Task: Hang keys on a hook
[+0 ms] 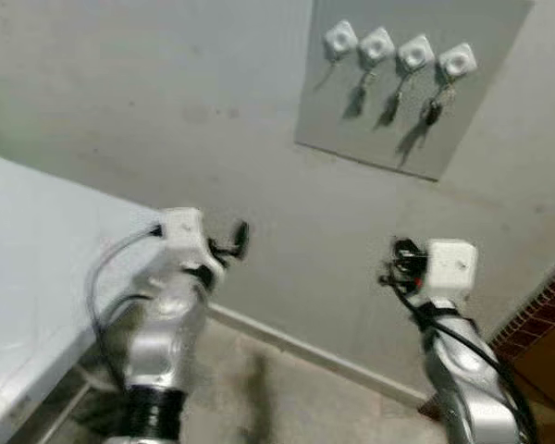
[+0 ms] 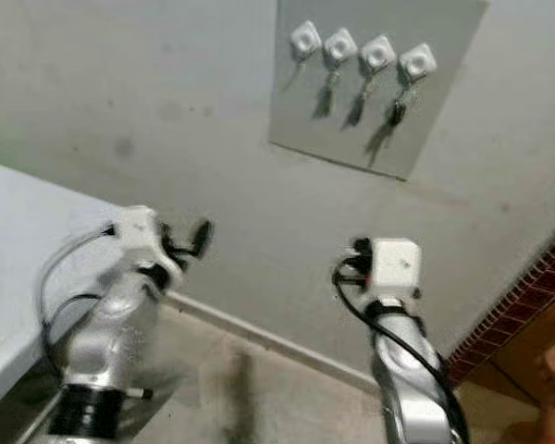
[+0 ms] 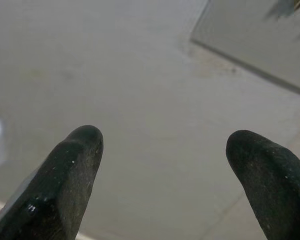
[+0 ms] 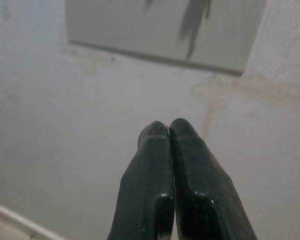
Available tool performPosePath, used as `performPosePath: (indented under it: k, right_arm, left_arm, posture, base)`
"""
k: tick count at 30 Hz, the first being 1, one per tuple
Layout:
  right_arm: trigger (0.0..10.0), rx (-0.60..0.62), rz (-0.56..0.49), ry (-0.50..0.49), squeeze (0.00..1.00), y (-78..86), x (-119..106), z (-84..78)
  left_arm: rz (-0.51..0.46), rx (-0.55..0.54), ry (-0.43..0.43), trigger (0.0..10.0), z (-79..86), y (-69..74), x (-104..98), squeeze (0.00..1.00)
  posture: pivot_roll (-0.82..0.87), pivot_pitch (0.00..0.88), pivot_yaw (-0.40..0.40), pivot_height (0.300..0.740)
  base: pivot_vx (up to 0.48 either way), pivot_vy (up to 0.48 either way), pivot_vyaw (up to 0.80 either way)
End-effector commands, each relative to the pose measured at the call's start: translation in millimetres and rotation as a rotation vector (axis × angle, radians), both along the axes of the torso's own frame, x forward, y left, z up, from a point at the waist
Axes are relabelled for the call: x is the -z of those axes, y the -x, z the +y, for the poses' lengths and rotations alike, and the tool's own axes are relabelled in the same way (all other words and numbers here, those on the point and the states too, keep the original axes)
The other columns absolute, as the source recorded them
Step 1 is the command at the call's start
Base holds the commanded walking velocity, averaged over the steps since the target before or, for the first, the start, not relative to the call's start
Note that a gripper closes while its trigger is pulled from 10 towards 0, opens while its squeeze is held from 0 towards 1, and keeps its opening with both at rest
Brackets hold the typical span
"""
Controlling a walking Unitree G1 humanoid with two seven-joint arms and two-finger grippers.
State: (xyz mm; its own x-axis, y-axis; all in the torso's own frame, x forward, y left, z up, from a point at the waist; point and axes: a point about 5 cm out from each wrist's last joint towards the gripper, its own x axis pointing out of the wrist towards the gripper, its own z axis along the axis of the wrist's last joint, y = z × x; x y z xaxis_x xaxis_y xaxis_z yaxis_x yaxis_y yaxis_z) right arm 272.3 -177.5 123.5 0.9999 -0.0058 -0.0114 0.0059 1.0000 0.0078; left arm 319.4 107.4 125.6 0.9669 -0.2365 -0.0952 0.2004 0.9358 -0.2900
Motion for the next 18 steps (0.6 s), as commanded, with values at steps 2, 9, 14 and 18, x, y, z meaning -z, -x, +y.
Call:
performPosePath:
  k: [2,9,14,18]
  right_arm:
    - [10.0,-0.033,-0.023,-0.013,0.0,-2.8,-7.2,9.4]
    - [10.0,-0.036,-0.024,-0.014,0.0,-3.1,-7.8,9.3]
    - [10.0,-0.039,-0.023,-0.013,0.0,-3.3,-7.8,9.6]
    - [10.0,-0.04,-0.024,-0.011,0.0,-3.4,-8.2,10.3]
  left_arm:
    - [-0.008,-0.034,-0.014,10.0,11.6,-2.2,-3.6,0.0]
    - [-0.007,-0.039,-0.012,10.0,11.7,-2.7,-3.4,0.0]
    - [-0.008,-0.034,-0.017,10.0,11.6,-2.8,-3.5,0.0]
    - [-0.025,-0.01,-0.046,10.0,9.6,-2.7,-5.3,0.0]
  posture:
    - [0.02,0.03,-0.067,0.74]
    - [0.02,0.028,-0.068,0.74]
    - [0.02,0.027,-0.069,0.74]
    - [0.02,0.028,-0.068,0.74]
  base:
    - [0.281,0.326,0.0]
    - [0.272,0.346,0.0]
    - [0.265,0.36,0.0]
    - [0.373,0.237,0.0]
